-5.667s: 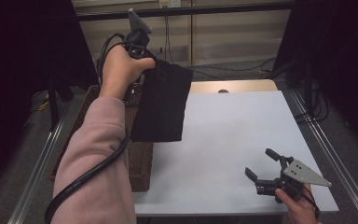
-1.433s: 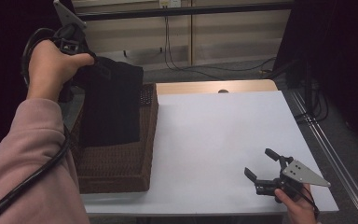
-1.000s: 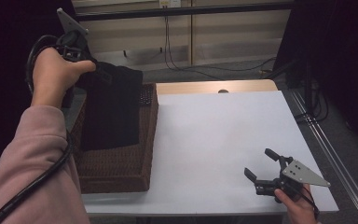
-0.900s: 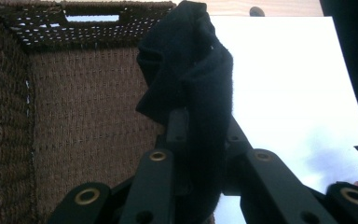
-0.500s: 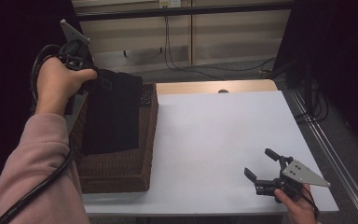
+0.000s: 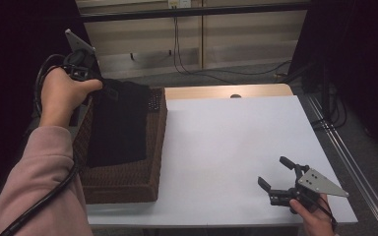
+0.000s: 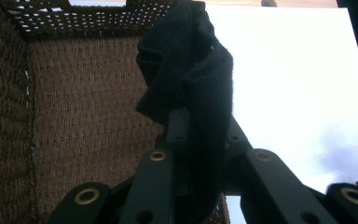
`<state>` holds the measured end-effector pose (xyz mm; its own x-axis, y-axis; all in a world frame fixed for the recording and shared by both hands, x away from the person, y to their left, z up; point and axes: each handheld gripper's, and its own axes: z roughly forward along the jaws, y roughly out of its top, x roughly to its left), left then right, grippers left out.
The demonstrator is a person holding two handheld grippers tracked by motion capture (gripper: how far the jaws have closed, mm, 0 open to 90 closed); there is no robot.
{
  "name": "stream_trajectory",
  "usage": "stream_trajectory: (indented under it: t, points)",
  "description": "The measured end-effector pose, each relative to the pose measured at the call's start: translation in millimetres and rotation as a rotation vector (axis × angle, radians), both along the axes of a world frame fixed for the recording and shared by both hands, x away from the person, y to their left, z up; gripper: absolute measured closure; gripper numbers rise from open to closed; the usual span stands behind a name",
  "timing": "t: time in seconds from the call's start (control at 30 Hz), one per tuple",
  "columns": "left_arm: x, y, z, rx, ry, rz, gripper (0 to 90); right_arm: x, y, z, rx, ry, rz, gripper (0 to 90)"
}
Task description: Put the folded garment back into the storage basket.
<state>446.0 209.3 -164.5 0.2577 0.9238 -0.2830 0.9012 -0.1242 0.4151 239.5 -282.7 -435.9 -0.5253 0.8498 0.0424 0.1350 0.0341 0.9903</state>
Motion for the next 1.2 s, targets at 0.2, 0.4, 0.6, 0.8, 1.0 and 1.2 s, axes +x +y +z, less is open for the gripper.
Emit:
stream_trajectory:
  t: [0.2, 0.4, 0.6, 0.8, 1.0, 1.2]
  points:
    - [-0.5, 1.2, -6.7, -0.013, -0.002, 0.005, 79.0, -0.5, -0.1, 0.3, 0.005, 0.004, -0.004, 2.0]
    - [0.5, 1.0, -13.5, -0.016, 0.008, -0.005, 79.0, -1.3, -0.3, 0.6, 0.002, 0.008, -0.005, 2.0]
    - [0.3, -2.3, -22.8, -0.013, 0.011, 0.015, 78.9, -0.7, -0.3, 0.4, 0.003, 0.003, -0.004, 2.0]
    - [1.8, -3.5, -35.0, -0.022, 0.023, 0.003, 78.9, -0.9, 0.0, 0.3, 0.004, 0.004, -0.002, 2.0]
    - [3.8, -5.2, -44.8, -0.032, 0.032, 0.006, 78.8, -0.8, 0.0, 0.3, 0.004, 0.003, -0.003, 2.0]
    - [7.2, -5.4, -58.3, -0.042, 0.032, 0.01, 78.7, -0.6, 0.3, 0.0, 0.002, 0.003, -0.003, 2.0]
